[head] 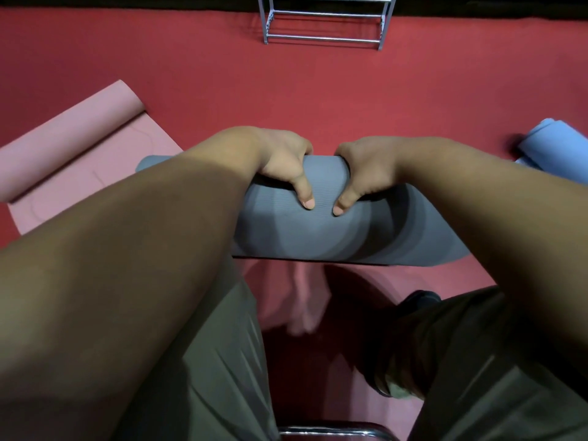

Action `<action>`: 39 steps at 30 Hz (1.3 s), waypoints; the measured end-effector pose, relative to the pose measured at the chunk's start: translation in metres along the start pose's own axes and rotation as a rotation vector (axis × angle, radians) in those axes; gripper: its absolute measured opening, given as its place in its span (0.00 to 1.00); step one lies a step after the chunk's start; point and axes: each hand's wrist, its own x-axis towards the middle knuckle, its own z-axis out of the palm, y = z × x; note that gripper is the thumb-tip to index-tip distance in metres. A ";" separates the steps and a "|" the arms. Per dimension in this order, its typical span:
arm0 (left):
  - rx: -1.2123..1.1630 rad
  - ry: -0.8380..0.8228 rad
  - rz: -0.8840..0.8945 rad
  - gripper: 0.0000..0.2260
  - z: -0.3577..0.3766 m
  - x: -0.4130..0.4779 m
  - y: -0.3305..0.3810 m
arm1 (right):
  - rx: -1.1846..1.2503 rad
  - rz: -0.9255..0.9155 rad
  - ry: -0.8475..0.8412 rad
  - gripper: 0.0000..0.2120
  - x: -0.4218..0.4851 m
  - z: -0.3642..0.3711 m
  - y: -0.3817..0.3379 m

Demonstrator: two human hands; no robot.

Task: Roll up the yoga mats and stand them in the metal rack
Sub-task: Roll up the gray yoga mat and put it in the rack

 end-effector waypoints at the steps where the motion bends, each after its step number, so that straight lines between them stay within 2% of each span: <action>1: -0.004 -0.011 0.007 0.35 0.001 0.001 0.001 | 0.018 0.005 -0.014 0.42 -0.001 0.000 0.001; 5: 0.025 -0.058 0.031 0.37 0.003 0.006 0.004 | 0.133 0.023 -0.090 0.35 -0.004 0.000 0.012; 7: 0.052 -0.091 0.029 0.45 0.005 0.011 0.006 | 0.202 0.037 -0.119 0.33 -0.005 0.001 0.017; 10: 0.179 -0.120 0.003 0.61 0.010 0.016 0.010 | 0.322 0.077 -0.167 0.33 -0.006 0.003 0.024; 11: 0.223 -0.105 -0.005 0.62 0.012 0.017 0.012 | 0.358 0.090 -0.185 0.33 -0.007 0.004 0.026; 13: 0.224 -0.077 0.002 0.58 0.012 0.019 0.013 | 0.419 0.115 -0.220 0.34 -0.008 0.004 0.028; 17: 0.148 -0.084 0.022 0.44 0.007 0.014 0.009 | 0.437 0.107 -0.285 0.33 -0.009 0.005 0.024; 21: 0.045 -0.083 -0.001 0.37 0.005 0.010 0.001 | 0.362 0.052 -0.227 0.32 -0.010 -0.001 0.017; 23: -0.019 -0.092 -0.025 0.35 0.003 0.010 -0.003 | 0.251 0.025 -0.175 0.38 -0.010 -0.005 0.013; 26: -0.098 -0.101 -0.048 0.32 0.001 0.006 -0.005 | 0.087 0.029 -0.117 0.56 -0.009 -0.003 0.005; 28: -0.126 -0.110 -0.057 0.31 -0.001 0.005 -0.005 | 0.043 0.021 -0.077 0.60 -0.007 0.000 0.001; 30: -0.125 -0.127 -0.064 0.31 -0.001 0.005 -0.006 | 0.029 0.016 -0.067 0.58 -0.008 0.001 -0.002; 34: -0.086 -0.147 -0.052 0.35 0.003 0.009 -0.004 | 0.022 0.025 -0.073 0.43 -0.014 0.000 -0.004; 36: -0.052 -0.146 -0.047 0.38 0.003 0.011 0.000 | 0.046 0.034 -0.078 0.39 -0.015 -0.001 -0.001; 39: 0.035 -0.144 -0.035 0.50 0.004 0.016 0.005 | 0.105 0.047 -0.097 0.34 -0.013 -0.001 0.007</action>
